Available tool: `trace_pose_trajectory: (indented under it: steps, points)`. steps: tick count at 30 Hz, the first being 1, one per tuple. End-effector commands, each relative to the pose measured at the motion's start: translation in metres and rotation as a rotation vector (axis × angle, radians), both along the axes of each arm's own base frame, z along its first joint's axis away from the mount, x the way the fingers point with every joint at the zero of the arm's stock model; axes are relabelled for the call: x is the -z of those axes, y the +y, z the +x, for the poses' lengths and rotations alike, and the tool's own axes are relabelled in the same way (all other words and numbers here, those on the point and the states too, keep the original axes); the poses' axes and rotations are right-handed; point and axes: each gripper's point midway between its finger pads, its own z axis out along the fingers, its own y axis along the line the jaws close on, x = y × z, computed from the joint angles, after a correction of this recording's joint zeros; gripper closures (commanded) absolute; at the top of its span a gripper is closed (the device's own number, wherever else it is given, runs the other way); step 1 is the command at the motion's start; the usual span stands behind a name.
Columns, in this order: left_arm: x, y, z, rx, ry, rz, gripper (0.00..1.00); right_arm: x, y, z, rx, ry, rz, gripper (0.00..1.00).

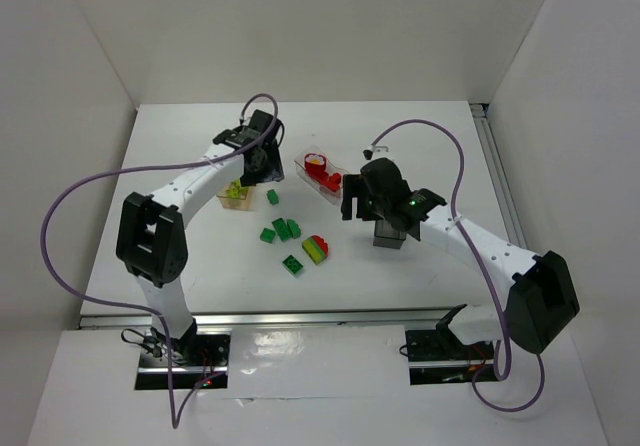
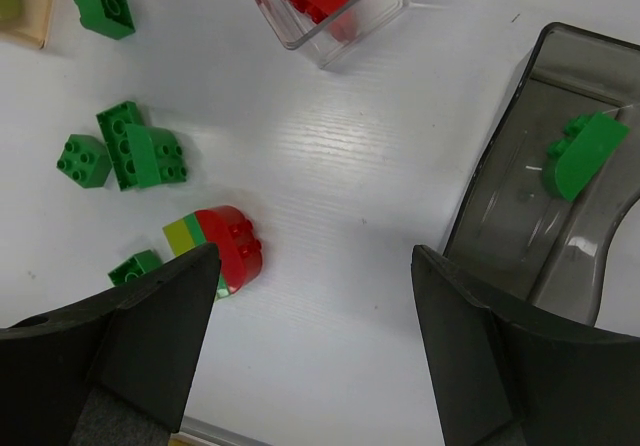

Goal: Sort the legos into containers by color

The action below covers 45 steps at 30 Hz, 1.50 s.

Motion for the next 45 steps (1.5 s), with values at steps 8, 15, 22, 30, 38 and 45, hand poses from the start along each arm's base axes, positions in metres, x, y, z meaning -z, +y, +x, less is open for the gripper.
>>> trace_pose_trajectory:
  steps: [8,15,22,30,38,45]
  points:
    - [0.001,0.007,-0.007,-0.118,-0.024,-0.045,0.22,-0.005,0.045,0.005,-0.11,-0.032,0.029,0.13]
    - [-0.051,0.058,-0.019,-0.196,-0.102,-0.058,0.09,0.019,0.135,0.033,-0.244,-0.064,-0.046,0.1]
    - [-0.052,0.12,-0.073,-0.358,-0.116,-0.095,0.11,0.048,0.191,0.084,-0.297,-0.084,-0.08,0.08]
    - [-0.061,0.153,-0.089,-0.401,-0.168,-0.126,0.11,0.098,0.226,0.13,-0.269,-0.047,-0.137,0.16]
    - [-0.05,0.158,-0.09,-0.409,-0.144,-0.142,0.12,0.076,0.227,0.126,-0.228,-0.087,-0.118,0.73]
    - [-0.037,0.14,-0.088,-0.316,-0.125,-0.148,0.12,-0.026,0.134,0.083,-0.088,-0.239,-0.086,0.79]
